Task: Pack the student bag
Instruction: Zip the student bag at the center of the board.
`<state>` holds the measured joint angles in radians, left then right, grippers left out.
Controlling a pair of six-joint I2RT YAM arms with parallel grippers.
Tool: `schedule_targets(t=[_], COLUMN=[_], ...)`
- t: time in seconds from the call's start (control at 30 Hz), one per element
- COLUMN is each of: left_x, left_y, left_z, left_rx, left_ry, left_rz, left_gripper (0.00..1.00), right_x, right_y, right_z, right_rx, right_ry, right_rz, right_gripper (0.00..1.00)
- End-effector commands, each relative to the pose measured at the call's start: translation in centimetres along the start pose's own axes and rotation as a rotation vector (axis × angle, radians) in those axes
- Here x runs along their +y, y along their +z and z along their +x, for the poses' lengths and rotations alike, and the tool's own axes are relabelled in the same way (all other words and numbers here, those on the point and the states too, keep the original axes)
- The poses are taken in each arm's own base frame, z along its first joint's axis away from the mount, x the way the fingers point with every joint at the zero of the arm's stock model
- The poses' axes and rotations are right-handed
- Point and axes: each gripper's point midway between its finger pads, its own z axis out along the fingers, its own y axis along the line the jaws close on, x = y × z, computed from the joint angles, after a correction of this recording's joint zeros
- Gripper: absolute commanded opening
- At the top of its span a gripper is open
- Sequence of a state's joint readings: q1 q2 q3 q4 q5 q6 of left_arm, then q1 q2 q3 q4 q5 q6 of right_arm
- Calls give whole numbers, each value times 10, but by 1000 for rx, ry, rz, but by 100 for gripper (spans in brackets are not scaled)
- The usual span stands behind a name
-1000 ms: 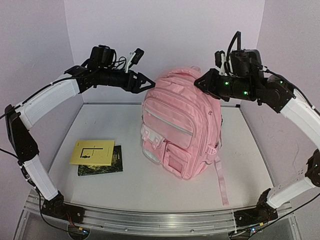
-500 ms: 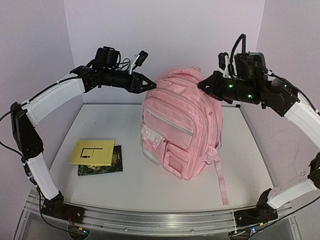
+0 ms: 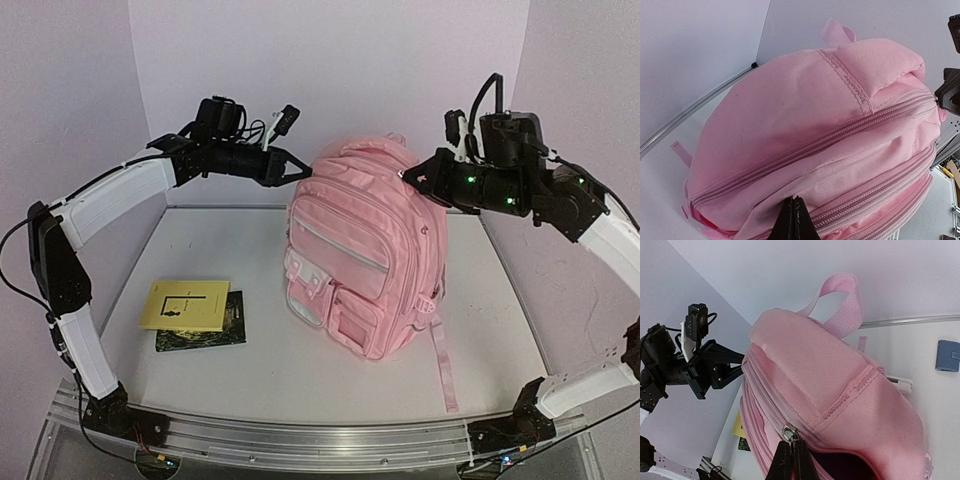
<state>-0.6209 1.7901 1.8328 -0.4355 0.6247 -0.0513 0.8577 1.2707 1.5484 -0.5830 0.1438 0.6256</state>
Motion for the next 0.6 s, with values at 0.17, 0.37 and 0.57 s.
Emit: schedule_targets(t=[0.17,0.37,0.57], left_x=[0,-24,-19], left_y=[-8,-15,-9], left_z=[-14,-22,-32], left_rx=[-40,-58,-45], left_ry=[50,136,215], left_rz=[-36,65,53], left_gripper=[0,40,61], right_x=[-17,-23,-25], right_y=[-14,-21,-20], right_z=[20,26,31], right_rx=[74,103,118], right_ry=[4,1,5], right_rz=[15,25,23], right_gripper=[0,0,0])
